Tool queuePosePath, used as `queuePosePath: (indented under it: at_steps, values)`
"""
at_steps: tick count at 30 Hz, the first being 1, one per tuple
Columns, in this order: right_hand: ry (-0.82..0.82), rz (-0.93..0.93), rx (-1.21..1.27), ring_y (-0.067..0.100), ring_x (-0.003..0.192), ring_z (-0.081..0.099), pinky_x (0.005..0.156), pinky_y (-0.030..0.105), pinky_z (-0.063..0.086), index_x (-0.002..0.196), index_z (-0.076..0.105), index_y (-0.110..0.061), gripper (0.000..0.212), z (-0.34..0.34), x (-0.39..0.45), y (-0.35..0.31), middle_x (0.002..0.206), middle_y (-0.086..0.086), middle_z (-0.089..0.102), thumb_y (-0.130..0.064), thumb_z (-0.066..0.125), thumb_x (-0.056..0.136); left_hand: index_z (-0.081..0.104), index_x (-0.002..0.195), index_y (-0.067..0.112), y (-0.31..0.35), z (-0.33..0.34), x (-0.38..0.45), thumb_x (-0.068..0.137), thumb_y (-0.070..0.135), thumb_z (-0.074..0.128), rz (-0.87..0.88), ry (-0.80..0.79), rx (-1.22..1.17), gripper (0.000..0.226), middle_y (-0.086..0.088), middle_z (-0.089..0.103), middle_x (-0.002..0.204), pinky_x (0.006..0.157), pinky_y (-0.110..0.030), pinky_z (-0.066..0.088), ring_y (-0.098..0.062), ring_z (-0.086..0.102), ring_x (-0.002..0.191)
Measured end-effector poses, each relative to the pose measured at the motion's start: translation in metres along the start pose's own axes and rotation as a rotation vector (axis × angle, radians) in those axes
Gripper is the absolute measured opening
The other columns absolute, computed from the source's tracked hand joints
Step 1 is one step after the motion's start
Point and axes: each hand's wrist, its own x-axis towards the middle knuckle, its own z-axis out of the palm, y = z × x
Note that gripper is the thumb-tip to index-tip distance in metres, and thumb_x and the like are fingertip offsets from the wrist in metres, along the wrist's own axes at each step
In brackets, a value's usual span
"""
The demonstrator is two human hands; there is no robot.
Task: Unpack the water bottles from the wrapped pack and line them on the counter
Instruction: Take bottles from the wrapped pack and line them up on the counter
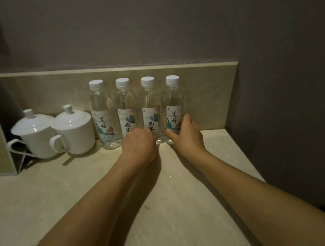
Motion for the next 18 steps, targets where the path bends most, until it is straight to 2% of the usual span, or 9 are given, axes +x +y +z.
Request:
queuePosePath:
  at_steps: [6,13,18]
  values:
    - [0.012,0.014,-0.008,0.033,0.120,0.055,0.092,0.056,0.050,0.125,0.040,-0.015,0.052,-0.001,-0.004,-0.004,0.134,0.009,0.052,-0.036,0.068,0.086,0.072,0.105,0.018,-0.007,0.003,-0.002,0.096,0.043,0.051,-0.006,0.026,-0.114,0.034,-0.008,0.070,0.093,0.078,-0.040,0.057,-0.026,0.066,0.086]
    - [0.005,0.027,-0.010,0.033,0.119,0.055,0.093,0.053,0.051,0.125,0.041,-0.012,0.049,-0.001,-0.008,-0.007,0.132,0.012,0.053,-0.035,0.066,0.088,0.069,0.097,0.010,-0.003,-0.003,-0.005,0.095,0.042,0.055,-0.021,0.060,-0.142,0.036,-0.011,0.069,0.091,0.078,-0.042,0.057,-0.029,0.066,0.086]
    - [-0.014,0.035,-0.028,0.032,0.119,0.054,0.094,0.050,0.050,0.129,0.043,-0.010,0.055,-0.007,-0.014,-0.001,0.131,0.011,0.053,-0.037,0.067,0.087,0.068,0.090,0.011,-0.004,-0.006,-0.014,0.092,0.048,0.055,0.000,0.088,-0.146,0.039,-0.009,0.068,0.082,0.074,-0.041,0.059,-0.027,0.067,0.079]
